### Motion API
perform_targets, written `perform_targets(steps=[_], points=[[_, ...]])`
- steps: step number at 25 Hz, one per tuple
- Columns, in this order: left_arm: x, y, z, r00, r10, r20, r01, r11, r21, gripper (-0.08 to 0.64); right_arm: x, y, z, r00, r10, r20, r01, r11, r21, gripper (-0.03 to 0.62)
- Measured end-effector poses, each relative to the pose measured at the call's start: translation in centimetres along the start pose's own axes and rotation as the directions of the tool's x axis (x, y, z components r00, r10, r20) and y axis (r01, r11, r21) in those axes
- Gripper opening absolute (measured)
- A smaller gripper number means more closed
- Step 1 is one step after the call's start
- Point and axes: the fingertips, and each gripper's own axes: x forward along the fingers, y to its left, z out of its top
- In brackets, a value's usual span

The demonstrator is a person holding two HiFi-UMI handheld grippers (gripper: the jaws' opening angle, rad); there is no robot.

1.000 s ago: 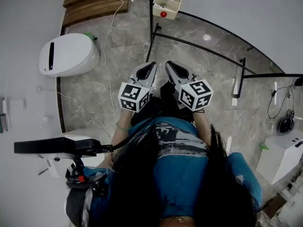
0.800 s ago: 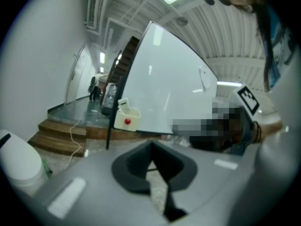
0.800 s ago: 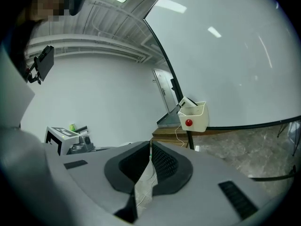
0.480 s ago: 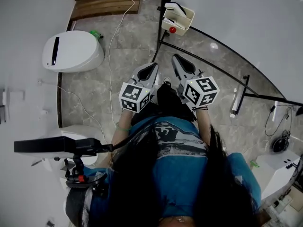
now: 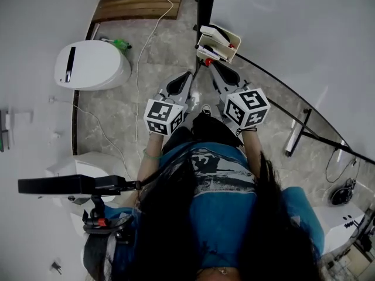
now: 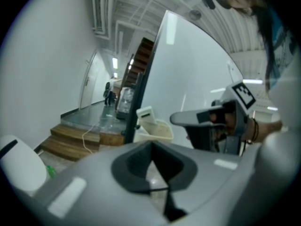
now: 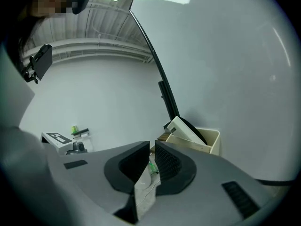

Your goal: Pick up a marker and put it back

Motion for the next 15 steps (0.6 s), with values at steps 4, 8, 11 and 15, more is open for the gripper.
perform_targets(steps=[4,8,11,15], points=[[3.8,2.1,-1.6,0.999,0.026,-0.037,-0.027,1.0,-0.012,0.003,3.9,-3.4,-1.3,0.998,0.02,-0.066,-0.021,0.999,-0.025,0.02],[5.3,3.6,-1.7,0.998,0.037,-0.054,-0.038,0.999,-0.021,0.003,6.4,-3.9,-1.3,0.993,0.027,-0.113,-0.038,0.994,-0.101,0.021],[5.3,3.7,-1.5,0.998,0.036,-0.051,-0.038,0.999,-0.021,0.003,6.8,-3.5,-1.5,0.989,0.043,-0.143,-0.06,0.992,-0.114,0.048],[5.3,3.9,-1.5,0.998,0.045,-0.051,-0.046,0.999,-0.023,0.003,7.0,-3.4,-2.4,0.976,0.034,-0.214,-0.072,0.982,-0.174,0.121]])
